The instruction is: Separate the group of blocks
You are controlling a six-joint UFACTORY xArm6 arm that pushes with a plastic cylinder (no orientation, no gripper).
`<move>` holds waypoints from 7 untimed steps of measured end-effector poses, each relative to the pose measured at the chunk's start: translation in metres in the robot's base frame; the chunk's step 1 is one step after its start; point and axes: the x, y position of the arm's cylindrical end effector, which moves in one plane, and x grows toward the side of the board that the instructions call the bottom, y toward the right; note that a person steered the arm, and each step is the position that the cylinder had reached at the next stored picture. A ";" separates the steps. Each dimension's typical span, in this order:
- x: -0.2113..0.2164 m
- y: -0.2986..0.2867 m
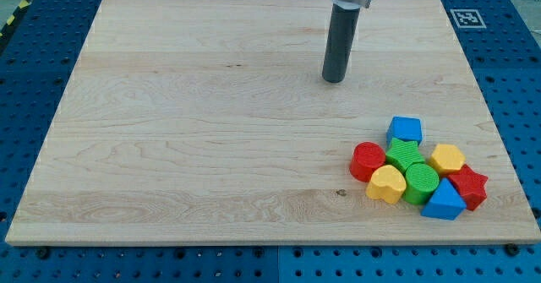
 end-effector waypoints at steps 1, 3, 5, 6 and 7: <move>0.000 0.000; 0.006 0.044; 0.055 -0.050; 0.102 -0.078; 0.179 -0.080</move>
